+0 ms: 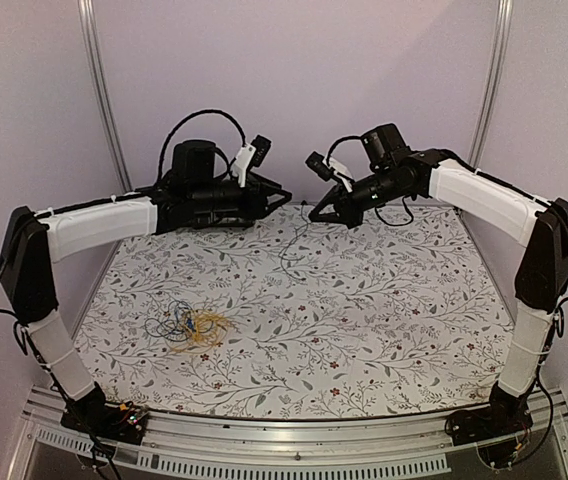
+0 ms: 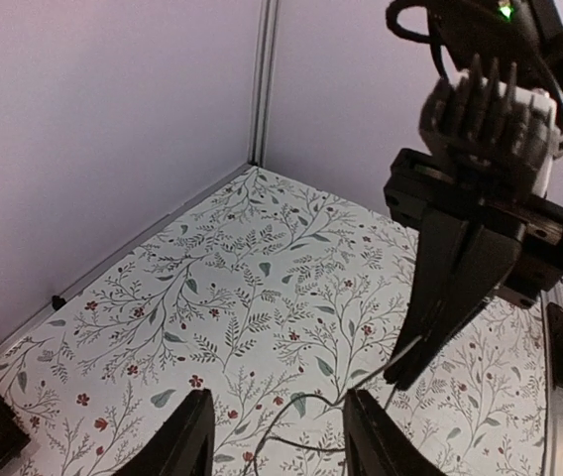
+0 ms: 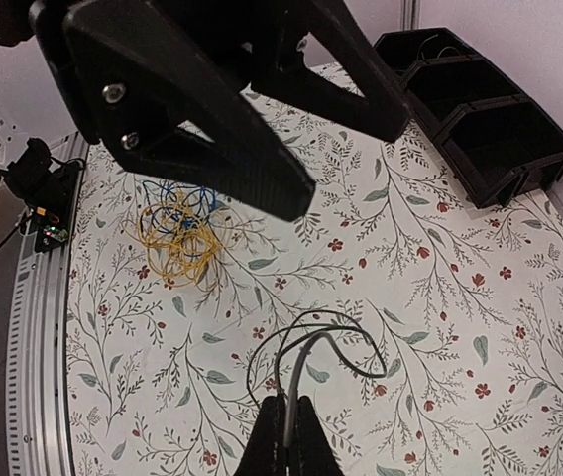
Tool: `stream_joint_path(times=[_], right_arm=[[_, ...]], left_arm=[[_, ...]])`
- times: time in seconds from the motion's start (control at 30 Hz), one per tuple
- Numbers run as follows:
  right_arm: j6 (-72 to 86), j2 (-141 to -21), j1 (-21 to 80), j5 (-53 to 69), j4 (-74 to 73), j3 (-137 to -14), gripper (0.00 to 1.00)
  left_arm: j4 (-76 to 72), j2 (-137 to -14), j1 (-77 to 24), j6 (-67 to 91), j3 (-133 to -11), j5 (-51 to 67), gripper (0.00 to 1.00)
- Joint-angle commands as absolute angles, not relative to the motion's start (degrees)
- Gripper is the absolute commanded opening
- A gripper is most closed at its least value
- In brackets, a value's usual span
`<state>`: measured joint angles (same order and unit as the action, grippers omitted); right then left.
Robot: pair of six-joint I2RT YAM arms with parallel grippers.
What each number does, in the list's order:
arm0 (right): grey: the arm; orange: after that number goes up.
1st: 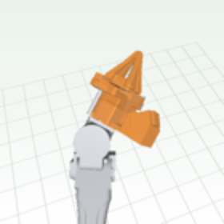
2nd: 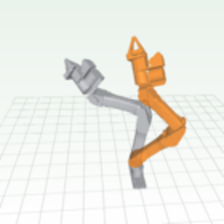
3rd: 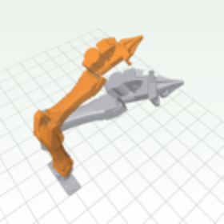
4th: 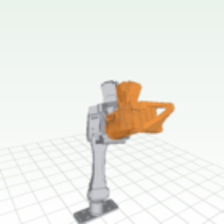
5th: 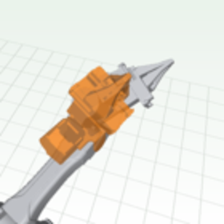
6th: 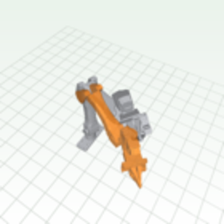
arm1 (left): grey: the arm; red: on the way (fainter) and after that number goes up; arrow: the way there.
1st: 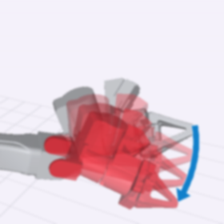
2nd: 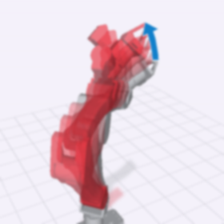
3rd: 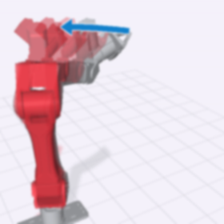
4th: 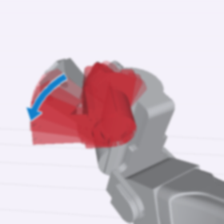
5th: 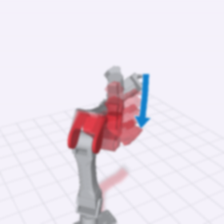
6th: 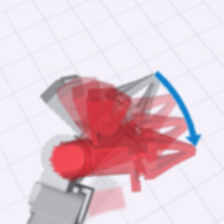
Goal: Untangle the cables
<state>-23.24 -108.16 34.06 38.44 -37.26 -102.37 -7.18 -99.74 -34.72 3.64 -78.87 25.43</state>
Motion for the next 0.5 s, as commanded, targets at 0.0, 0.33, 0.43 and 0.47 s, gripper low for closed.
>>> stream_joint_path(times=[0.0, 0.33, 0.43, 0.47], right_arm=[[-22.68, -108.78, 34.01, 37.97, -36.62, -104.16, 0.00], [-22.85, -108.67, 34.01, 37.84, -36.92, -104.24, 0.00], [-22.85, -108.56, 34.01, 37.49, -36.91, -104.15, 0.00], [-22.85, -108.48, 34.01, 37.39, -36.84, -104.15, 0.00]], left_arm=[[-1.75, -101.21, -37.96, -1.68, -82.31, 31.31, 0.47], [-0.56, -105.82, -39.46, -4.61, -87.30, 27.46, 0.32], [-0.44, -106.32, -39.39, -5.05, -87.69, 27.21, 0.23], [-0.44, -106.44, -39.38, -5.09, -87.79, 27.24, 0.19]])
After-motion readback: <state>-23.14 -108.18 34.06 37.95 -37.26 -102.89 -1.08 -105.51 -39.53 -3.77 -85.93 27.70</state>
